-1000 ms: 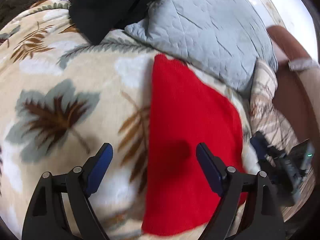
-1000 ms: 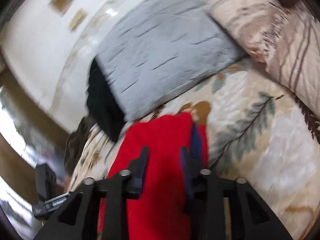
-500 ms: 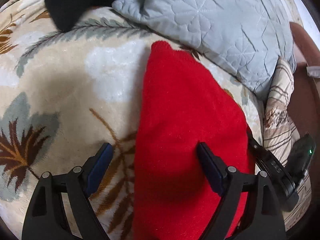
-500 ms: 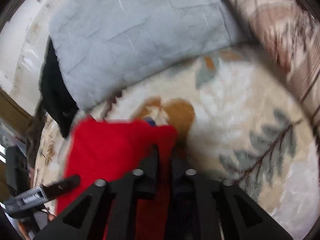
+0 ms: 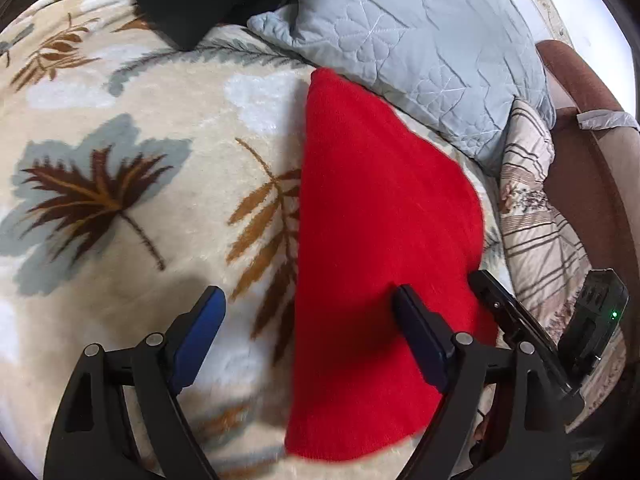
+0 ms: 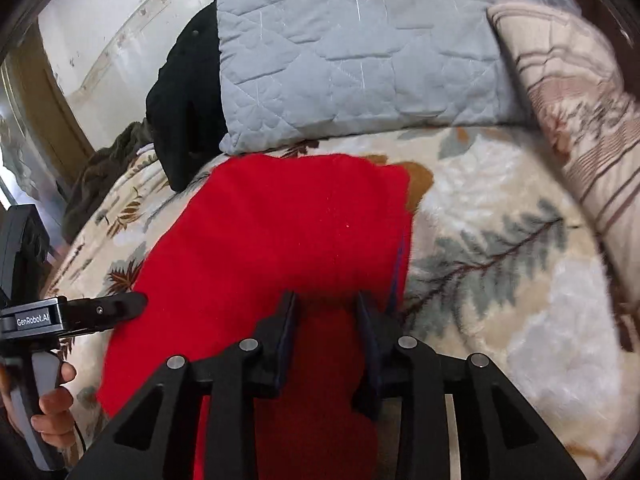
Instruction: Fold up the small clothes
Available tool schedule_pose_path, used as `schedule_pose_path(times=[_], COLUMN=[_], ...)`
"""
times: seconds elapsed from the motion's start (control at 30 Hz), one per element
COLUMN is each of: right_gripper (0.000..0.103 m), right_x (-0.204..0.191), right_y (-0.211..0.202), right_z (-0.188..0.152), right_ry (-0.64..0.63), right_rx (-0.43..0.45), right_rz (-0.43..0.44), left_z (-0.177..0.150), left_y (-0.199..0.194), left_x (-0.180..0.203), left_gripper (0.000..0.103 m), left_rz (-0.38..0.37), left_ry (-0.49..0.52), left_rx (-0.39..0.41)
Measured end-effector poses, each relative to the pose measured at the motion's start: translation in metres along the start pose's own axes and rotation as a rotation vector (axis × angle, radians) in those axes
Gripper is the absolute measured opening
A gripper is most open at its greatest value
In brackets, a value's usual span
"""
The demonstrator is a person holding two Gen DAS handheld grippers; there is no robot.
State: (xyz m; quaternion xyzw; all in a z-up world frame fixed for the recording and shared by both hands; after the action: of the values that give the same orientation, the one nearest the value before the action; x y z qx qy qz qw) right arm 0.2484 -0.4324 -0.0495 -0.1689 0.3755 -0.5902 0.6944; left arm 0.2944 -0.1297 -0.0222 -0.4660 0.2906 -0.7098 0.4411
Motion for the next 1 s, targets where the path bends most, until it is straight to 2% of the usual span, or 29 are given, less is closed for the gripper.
schedule_pose_path(times=[0.03, 0.1, 0.17, 0.23, 0.3, 0.33, 0.47, 0.57, 0.67, 0.73, 0.87, 0.93, 1.0], right_gripper=[0.034, 0.034, 0.036, 0.036, 0.039, 0.04, 0.043, 0.046, 0.06, 0.063, 0.065, 0.067, 0.077], right_x=[-0.002, -0.004, -0.005, -0.007, -0.004, 0.0, 0.028, 0.047, 0.062, 0.067, 0.071, 0.067, 0.06], right_y=[-0.007, -0.03, -0.041, -0.039, -0.029, -0.028, -0.036, -0.045, -0.04, -0.027, 0.013, 0.023, 0.033], right_z=[0.0, -0.004, -0.014, -0.024, -0.036, -0.04, -0.045, -0.039, -0.025, -0.019, -0.007, -0.004, 0.002], right_ry=[0.013, 0.041, 0.055, 0.05, 0.075, 0.102, 0.287, 0.377, 0.448, 0.479, 0.497, 0.482, 0.452], right_rx=[-0.002, 0.019, 0.02, -0.004, -0.051, -0.049, -0.014, 0.051, 0.085, 0.067, -0.023, -0.03, -0.06], right_rz=[-0.002, 0.06, 0.078, 0.02, -0.051, -0.051, 0.038, 0.07, 0.127, 0.164, 0.218, 0.25, 0.308], left_z=[-0.001, -0.01, -0.021, -0.035, -0.044, -0.047, -0.044, -0.03, -0.011, 0.001, 0.015, 0.018, 0.02], left_y=[-0.011, -0.023, -0.023, -0.008, 0.007, 0.01, -0.001, -0.015, -0.013, 0.0, 0.032, 0.046, 0.055], left_x=[0.001, 0.005, 0.008, 0.009, 0.006, 0.003, 0.005, 0.002, -0.006, -0.011, -0.015, -0.014, -0.013], left_gripper=[0.086, 0.086, 0.086, 0.086, 0.087, 0.087, 0.086, 0.086, 0.086, 0.086, 0.086, 0.086, 0.086], left_rz=[0.004, 0.0, 0.005, 0.043, 0.048, 0.04, 0.022, -0.038, -0.129, -0.184, -0.228, -0.27, -0.305], left_ry=[0.009, 0.025, 0.053, 0.071, 0.061, 0.049, 0.065, 0.062, -0.008, -0.065, -0.143, -0.17, -0.2], left_rx=[0.016, 0.044, 0.039, -0.011, -0.064, -0.076, -0.068, -0.024, -0.033, -0.071, -0.138, -0.167, -0.184])
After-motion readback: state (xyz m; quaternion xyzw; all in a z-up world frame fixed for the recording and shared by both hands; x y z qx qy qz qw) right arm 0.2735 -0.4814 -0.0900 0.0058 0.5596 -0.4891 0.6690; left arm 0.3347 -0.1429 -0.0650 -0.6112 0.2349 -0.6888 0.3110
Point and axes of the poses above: each gripper's, at about its wrist camera, not at the fingertips, and y roughly the way its jaws point, x to its right, z to its top, the point moved 1 cm from there along y, roughly the way its jaws point, and after that the axes turned 4 degrees about y, right-handed, at the moved point
